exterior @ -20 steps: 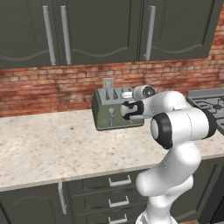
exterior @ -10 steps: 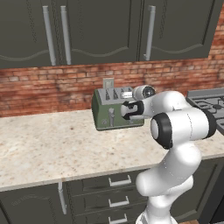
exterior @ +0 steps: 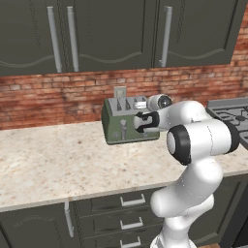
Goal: Start the toaster. Once the lever pops up, take the bread to the plate on the dining counter.
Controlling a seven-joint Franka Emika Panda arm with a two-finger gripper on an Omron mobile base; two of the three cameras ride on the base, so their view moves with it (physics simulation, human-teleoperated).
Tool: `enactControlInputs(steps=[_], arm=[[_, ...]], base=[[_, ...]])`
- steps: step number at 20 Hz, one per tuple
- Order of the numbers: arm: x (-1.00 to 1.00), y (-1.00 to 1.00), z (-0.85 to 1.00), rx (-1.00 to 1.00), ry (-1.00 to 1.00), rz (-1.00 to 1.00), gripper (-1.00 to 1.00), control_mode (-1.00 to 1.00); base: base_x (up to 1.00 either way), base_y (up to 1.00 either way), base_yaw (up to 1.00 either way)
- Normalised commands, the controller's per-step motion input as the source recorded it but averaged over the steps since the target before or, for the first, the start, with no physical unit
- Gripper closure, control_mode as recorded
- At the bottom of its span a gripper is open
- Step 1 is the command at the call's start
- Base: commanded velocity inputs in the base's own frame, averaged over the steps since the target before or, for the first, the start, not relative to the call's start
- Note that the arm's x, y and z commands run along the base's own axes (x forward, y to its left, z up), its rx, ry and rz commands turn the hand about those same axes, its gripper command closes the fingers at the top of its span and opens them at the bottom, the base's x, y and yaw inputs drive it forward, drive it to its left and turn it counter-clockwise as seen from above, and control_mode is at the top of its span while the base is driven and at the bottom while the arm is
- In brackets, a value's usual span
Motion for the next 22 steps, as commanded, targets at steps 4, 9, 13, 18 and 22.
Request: enactControlInputs(steps=[4, 9, 13, 18, 22], arm=[[0.0, 0.0, 0.0, 0.0, 0.0, 0.0, -1.0, -1.0], [0.0, 0.0, 0.0, 0.0, 0.0, 0.0, -1.0, -1.0], [0.0, 0.0, 0.0, 0.0, 0.0, 0.0, -1.0, -1.0], [0.0, 0.0, 0.0, 0.0, 0.0, 0.0, -1.0, -1.0], [0.0, 0.0, 0.0, 0.0, 0.0, 0.0, -1.0, -1.0]], base=[[0.0, 0.0, 0.0], [0.0, 0.0, 0.0], [0.0, 0.0, 0.0], [0.0, 0.0, 0.0], [0.0, 0.0, 0.0]])
